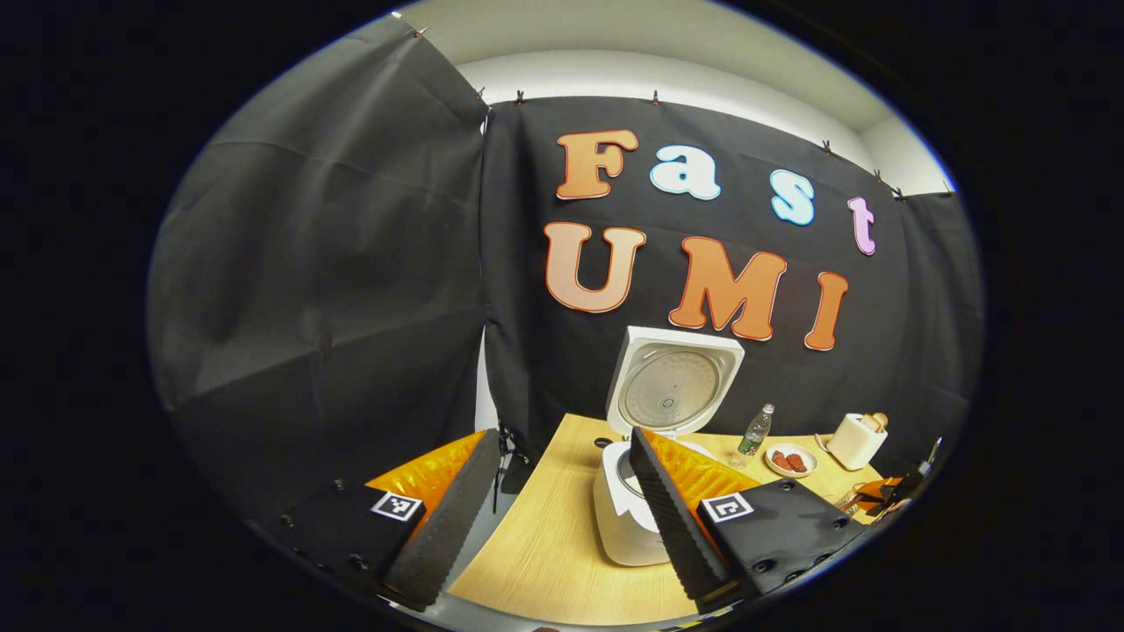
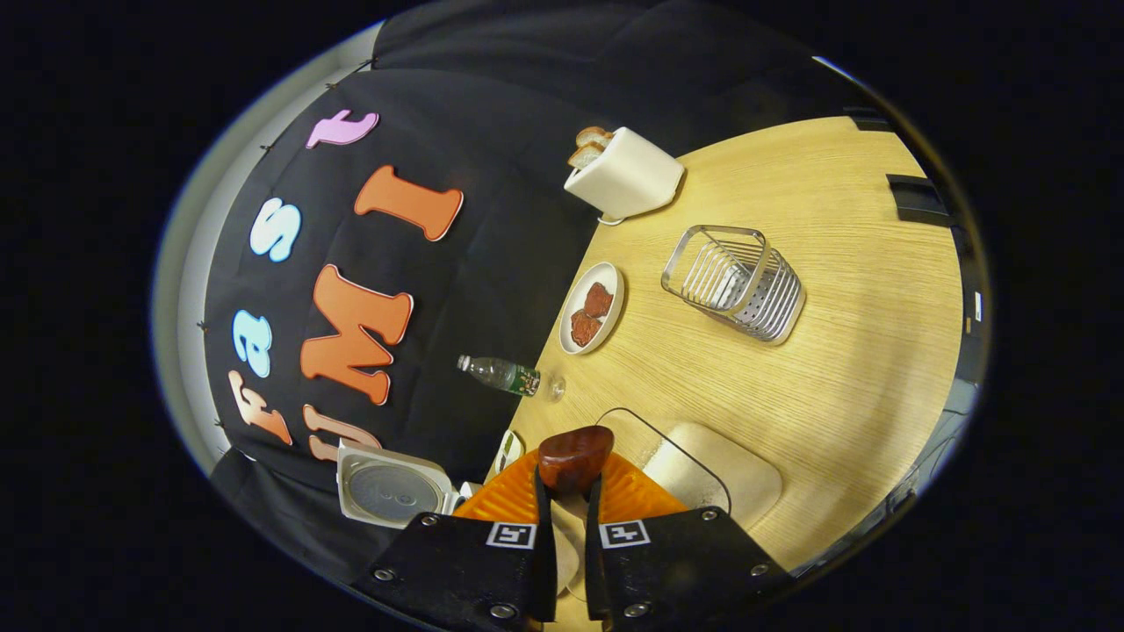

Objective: Close the left gripper, press the button to open the rice cooker; take a wooden spoon from the chopstick holder with the right hand, scoop a spoonful of rice and pour it into the rice cooker, then put the wooden spoon back into the chopstick holder.

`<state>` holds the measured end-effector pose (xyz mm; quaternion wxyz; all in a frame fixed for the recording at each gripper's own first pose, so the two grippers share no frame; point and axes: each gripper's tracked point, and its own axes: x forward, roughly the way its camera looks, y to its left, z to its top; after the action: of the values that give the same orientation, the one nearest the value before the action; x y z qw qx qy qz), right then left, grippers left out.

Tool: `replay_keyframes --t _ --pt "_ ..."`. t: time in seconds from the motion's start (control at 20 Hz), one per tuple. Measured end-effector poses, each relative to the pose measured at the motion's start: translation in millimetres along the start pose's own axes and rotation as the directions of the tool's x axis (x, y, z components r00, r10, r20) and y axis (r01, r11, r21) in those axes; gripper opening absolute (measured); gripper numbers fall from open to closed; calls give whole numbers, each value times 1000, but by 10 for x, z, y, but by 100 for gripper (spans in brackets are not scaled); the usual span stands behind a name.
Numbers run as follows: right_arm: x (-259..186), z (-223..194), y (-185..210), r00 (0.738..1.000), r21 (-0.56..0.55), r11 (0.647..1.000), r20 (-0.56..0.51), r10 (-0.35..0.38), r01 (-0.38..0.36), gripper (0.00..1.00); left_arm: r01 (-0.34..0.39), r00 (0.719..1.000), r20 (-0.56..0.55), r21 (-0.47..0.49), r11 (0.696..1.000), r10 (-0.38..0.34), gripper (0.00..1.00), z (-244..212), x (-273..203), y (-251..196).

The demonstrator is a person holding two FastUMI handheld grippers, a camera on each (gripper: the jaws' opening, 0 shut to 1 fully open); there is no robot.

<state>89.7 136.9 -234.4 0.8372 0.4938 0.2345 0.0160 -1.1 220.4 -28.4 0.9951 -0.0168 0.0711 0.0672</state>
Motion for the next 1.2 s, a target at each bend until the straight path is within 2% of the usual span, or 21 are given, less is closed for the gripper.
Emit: replay_keyframes --t 0.5,0.75,1.2 --pt "-112 83 430 998 62 997 -36 57 -55 12 17 1000 -16 -19 1000 -17 100 -90 69 -95" --pt "-169 40 939 988 124 983 -54 143 -136 12 16 1000 -18 -23 1000 -16 100 -116 111 -73" --pt "66 -186 1932 962 114 963 -96 254 -243 12 17 1000 -14 -24 1000 -17 100 -94 172 36"
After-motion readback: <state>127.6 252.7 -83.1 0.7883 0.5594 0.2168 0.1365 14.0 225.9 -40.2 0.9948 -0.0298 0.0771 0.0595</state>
